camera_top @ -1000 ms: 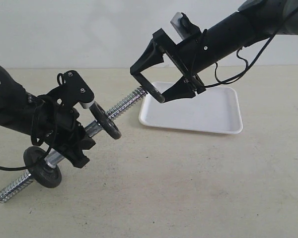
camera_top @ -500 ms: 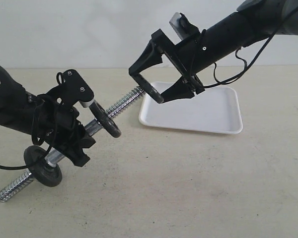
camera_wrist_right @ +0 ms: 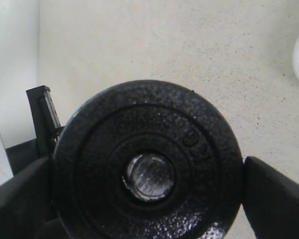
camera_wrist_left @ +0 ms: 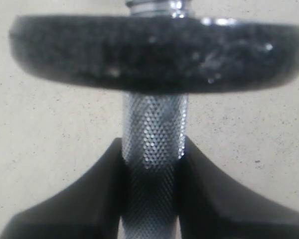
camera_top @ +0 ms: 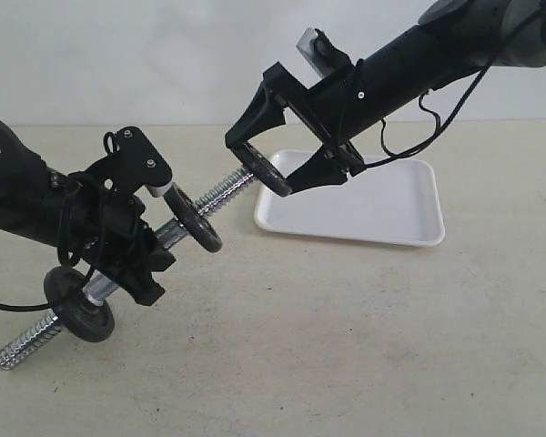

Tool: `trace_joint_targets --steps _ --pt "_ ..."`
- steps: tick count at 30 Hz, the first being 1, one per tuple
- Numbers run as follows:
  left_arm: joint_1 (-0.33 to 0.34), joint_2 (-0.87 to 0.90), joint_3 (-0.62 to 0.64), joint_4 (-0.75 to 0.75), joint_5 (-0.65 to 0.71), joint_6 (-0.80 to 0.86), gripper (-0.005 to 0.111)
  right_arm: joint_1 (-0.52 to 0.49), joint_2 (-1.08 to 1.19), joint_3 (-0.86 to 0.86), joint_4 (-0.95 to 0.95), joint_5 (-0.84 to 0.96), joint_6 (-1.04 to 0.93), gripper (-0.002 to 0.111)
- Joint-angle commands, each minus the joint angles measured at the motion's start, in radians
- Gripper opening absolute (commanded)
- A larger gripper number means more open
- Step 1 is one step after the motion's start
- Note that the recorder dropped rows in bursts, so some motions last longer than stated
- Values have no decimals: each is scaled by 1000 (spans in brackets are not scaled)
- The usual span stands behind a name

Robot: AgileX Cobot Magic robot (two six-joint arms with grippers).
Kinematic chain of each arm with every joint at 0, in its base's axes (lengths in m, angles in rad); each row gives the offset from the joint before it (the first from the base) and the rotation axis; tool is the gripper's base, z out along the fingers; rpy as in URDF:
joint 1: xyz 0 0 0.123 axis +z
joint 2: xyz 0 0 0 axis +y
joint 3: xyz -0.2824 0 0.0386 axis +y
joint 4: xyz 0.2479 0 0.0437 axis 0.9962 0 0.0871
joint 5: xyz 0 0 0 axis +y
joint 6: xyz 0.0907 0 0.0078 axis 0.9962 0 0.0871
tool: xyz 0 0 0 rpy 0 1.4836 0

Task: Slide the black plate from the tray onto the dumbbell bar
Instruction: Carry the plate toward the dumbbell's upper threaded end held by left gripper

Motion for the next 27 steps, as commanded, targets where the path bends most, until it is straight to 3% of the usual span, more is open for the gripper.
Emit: trace_joint_targets --steps 1,14,27 --pt "1 -46 -34 -53 -116 -5 4 10 -28 -5 79 47 -31 0" --pt "1 -46 -34 -100 -118 -16 4 100 -28 -5 79 47 -141 0" --pt "-4 -46 -34 -100 -125 -16 4 100 -36 -5 121 47 -88 0"
